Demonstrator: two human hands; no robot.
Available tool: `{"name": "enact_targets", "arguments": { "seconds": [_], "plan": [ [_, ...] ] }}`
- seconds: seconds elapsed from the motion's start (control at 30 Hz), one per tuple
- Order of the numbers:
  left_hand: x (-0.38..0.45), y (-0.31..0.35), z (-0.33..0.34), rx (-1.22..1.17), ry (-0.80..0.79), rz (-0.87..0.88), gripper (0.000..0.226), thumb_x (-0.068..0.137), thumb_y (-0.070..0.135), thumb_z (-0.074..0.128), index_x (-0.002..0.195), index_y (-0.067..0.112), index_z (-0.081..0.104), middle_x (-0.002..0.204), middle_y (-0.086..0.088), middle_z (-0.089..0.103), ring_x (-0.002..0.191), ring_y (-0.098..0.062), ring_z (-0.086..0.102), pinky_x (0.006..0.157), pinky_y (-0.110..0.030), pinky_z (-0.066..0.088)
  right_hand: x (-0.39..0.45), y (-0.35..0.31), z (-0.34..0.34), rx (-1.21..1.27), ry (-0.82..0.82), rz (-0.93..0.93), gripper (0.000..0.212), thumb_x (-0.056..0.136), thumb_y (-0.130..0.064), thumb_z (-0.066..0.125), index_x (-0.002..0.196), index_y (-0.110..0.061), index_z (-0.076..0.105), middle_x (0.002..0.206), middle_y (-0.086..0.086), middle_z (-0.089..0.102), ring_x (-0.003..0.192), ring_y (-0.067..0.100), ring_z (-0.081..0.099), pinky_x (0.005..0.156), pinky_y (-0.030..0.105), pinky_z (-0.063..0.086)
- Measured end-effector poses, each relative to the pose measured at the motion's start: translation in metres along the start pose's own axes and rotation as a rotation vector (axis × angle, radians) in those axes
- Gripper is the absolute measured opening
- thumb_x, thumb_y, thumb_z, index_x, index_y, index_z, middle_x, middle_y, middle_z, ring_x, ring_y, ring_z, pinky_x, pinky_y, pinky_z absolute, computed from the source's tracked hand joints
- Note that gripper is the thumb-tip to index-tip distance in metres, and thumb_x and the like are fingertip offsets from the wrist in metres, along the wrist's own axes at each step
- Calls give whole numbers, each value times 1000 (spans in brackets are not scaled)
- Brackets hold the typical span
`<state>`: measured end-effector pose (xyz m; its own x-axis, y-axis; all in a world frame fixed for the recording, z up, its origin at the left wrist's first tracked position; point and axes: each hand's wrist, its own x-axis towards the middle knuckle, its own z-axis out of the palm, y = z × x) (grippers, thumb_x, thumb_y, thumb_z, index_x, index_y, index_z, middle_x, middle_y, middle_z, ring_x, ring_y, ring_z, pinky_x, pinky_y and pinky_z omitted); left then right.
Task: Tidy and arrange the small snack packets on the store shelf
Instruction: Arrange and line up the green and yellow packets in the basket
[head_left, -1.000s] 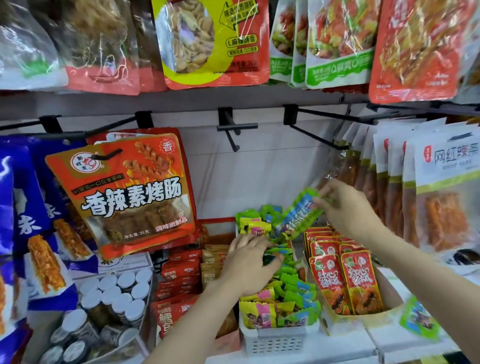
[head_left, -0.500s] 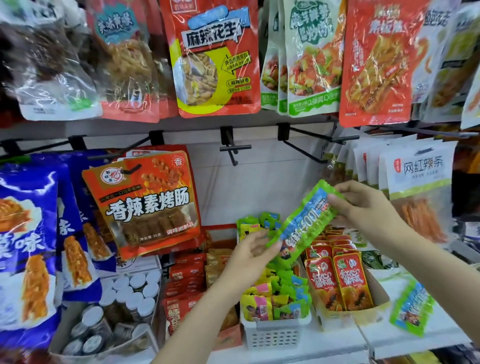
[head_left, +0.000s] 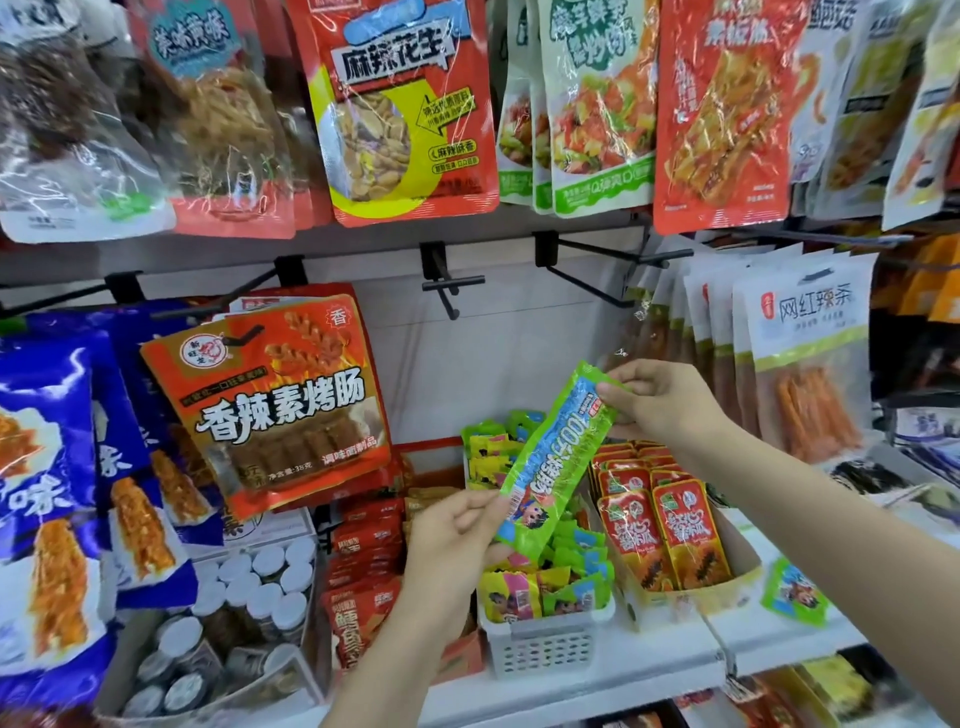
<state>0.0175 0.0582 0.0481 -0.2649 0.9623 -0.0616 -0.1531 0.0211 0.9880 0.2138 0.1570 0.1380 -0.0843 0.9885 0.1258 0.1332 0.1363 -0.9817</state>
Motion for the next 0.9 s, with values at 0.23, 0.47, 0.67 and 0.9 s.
{"name": "enact_targets", "arguments": {
  "seconds": [0.23,0.47,0.67,0.9],
  "plan": [
    [-10,-2,-10,-109,-156,-46,21,97,15,56,113,5,65,106,-8,76,88,-17,74,68,-20,56,-5,-4,6,46,-31,8,9,92,-6,63,98,2,61,84,15,71,70,22,70,70,37,62],
    [-16,10,-14,-814,-501,-559,58,92,39,55,133,-1,56,133,-31,56,114,-46,62,79,-46,60,-11,-10,21,320,-150,14,7,96,-3,55,103,-4,54,95,17,62,80,25,61,83,43,55],
    [-20,8,-6,-652,-346,-328,52,74,-3,67,125,-8,59,123,-23,66,107,-26,69,79,-27,61,-7,-6,16,219,-224,122,34,99,-38,50,115,-13,67,108,10,70,98,25,70,85,42,59],
    [-25,-1,-3,-218,-112,-49,55,68,-5,78,119,11,68,108,-5,75,100,-17,71,76,-22,58,-9,4,12,175,-193,164,40,90,-9,65,129,-2,58,110,19,71,99,28,71,90,39,57]
  ]
}}
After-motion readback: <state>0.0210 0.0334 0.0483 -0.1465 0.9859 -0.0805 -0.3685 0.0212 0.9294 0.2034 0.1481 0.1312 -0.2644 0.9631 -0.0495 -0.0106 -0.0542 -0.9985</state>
